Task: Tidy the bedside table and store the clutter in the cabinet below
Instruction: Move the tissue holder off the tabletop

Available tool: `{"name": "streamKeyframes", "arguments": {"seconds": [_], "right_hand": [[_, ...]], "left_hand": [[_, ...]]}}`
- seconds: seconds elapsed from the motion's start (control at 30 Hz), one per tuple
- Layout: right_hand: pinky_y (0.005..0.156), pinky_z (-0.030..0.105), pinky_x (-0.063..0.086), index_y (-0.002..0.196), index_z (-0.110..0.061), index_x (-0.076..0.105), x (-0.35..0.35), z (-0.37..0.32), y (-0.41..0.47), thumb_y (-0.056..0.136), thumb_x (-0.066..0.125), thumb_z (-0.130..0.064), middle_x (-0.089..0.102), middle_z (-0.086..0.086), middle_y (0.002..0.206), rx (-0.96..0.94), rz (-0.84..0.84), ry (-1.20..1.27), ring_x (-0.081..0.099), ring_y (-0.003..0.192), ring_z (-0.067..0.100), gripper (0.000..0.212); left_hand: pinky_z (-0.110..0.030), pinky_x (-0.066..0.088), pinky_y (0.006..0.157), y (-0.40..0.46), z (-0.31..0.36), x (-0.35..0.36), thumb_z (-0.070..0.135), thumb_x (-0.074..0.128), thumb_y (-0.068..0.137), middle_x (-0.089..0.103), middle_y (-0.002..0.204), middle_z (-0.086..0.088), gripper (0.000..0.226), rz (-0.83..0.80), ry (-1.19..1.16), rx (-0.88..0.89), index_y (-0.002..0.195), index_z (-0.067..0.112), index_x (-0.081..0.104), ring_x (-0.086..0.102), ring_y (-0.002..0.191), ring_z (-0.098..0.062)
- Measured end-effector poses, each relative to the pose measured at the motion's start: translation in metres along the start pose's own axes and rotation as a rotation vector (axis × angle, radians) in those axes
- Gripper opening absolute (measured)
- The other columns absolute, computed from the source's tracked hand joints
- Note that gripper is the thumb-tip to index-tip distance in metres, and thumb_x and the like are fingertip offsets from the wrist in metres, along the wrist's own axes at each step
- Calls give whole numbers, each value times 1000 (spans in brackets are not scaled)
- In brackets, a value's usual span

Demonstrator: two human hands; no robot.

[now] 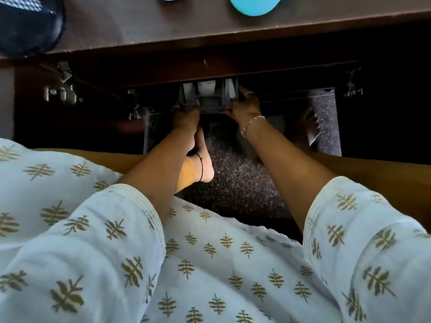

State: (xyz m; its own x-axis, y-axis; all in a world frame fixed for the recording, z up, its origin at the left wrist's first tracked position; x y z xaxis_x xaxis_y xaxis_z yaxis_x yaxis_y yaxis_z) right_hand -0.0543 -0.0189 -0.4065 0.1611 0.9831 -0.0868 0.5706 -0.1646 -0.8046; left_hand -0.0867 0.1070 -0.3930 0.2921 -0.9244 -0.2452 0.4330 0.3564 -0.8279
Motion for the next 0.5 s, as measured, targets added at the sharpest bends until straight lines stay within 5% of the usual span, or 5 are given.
{"name": "streamKeyframes", "arguments": {"seconds": [0.1, 0.2, 0.3, 0.4, 0.5], "right_hand": [[96, 36, 51, 131, -10, 51, 8, -2, 7, 86, 55, -5, 64, 9, 113, -12, -19, -109, 62, 96, 20, 45], [91, 32, 47, 125, -5, 54, 15, -10, 2, 90, 46, -7, 61, 9, 103, 3, -64, -143, 53, 87, 15, 36], [89, 37, 50, 121, 1, 50, 15, -17, -5, 92, 43, -9, 60, 18, 120, -13, -72, -208, 57, 95, 23, 32], [104, 35, 41, 127, -2, 47, 7, -19, -18, 94, 42, -8, 57, 15, 126, -44, -93, -253, 52, 105, 20, 34], [92, 36, 48, 125, -9, 53, -6, -17, -37, 87, 43, -9, 62, 13, 107, -80, -123, -407, 54, 95, 21, 39]], "left_hand": [[-23, 44, 71, 1, 13, 0, 23, 54, 88, 61, 111, -3, 41, -22, -10, -45, 127, 13, 52, 56, 95, -16], [-22, 42, 62, 1, 25, 0, 25, 53, 90, 57, 87, 1, 26, -24, 2, -79, 113, 12, 58, 53, 79, -13], [-22, 42, 61, -3, 30, -2, 25, 50, 93, 55, 86, 1, 28, -13, -5, -86, 116, 12, 57, 51, 74, -11], [-25, 46, 71, -14, 28, -2, 20, 50, 91, 59, 107, -4, 34, -10, 1, -47, 124, 9, 55, 55, 91, -17], [-37, 45, 100, -40, 31, -1, 18, 53, 87, 57, 127, -12, 43, 4, 91, 37, 129, 7, 49, 54, 118, -27]]}}
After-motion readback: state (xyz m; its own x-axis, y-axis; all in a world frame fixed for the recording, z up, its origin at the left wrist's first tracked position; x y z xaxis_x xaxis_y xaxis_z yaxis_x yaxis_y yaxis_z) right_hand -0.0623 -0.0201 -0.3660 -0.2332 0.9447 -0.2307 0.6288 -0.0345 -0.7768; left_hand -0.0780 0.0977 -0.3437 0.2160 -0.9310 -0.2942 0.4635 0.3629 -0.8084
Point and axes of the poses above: each hand's wrist, its own y-axis towards the middle knuckle, its own x-axis out of the palm, z = x × y, the point moved 1 cm from there along y, towards the middle knuckle
